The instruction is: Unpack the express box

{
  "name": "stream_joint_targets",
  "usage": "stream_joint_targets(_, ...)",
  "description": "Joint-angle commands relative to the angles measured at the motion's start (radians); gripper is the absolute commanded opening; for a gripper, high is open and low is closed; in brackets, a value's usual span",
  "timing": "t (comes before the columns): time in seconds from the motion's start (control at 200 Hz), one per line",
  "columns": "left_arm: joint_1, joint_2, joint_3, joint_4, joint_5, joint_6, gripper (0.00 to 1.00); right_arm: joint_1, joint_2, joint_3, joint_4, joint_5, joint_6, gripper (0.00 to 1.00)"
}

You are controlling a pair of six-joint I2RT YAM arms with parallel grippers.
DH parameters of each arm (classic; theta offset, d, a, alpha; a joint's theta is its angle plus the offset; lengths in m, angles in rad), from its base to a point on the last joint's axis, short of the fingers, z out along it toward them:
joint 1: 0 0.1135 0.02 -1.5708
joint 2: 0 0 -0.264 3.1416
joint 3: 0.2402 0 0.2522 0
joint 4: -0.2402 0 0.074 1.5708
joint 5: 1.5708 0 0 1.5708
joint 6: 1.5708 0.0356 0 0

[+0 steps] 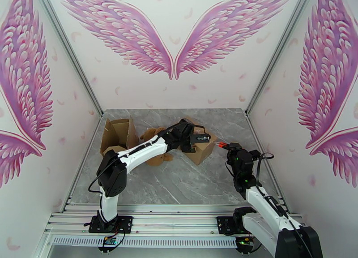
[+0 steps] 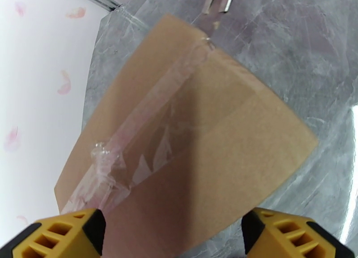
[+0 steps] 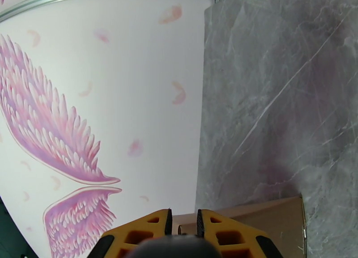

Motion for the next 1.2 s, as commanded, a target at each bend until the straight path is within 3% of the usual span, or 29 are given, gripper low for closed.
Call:
stream_joint_targets(0.0,-0.04,0.042,0.071,0.144,0.011,-0.077,0.86,0.066,-0.035,0.02,-0.158,-0.147,0.001,0.0)
stream_joint_targets(0.295,-0.059,0.054,0.074,0.148,0.029,-0.077,0.86,0.087,-0.043,0.036,-0.194,-0.086,0.038,0.0)
stream_joint_targets(0.6,-0.004,-0.032,-0.021,0.12,0.024,-0.076,0.86,0.088,-0.076,0.067,-0.265,-0.021,-0.053,0.0)
stream_joint_targets(0.695,0.01,-0.043,-0.044,0.111,0.018,-0.081,0.86,0.087,-0.113,0.112,-0.365,-0.009,-0.137,0.0)
stream_joint_targets(0.899,0.069,-0.078,-0.102,0.138,0.086,-0.203,0.85,0.086,-0.261,0.137,-0.576,0.07,-0.232,0.0)
stream_joint_targets(1.194,0.117,-0.238,-0.242,0.19,0.188,-0.384,0.85,0.084,-0.366,0.165,-0.729,0.114,-0.354,0.0)
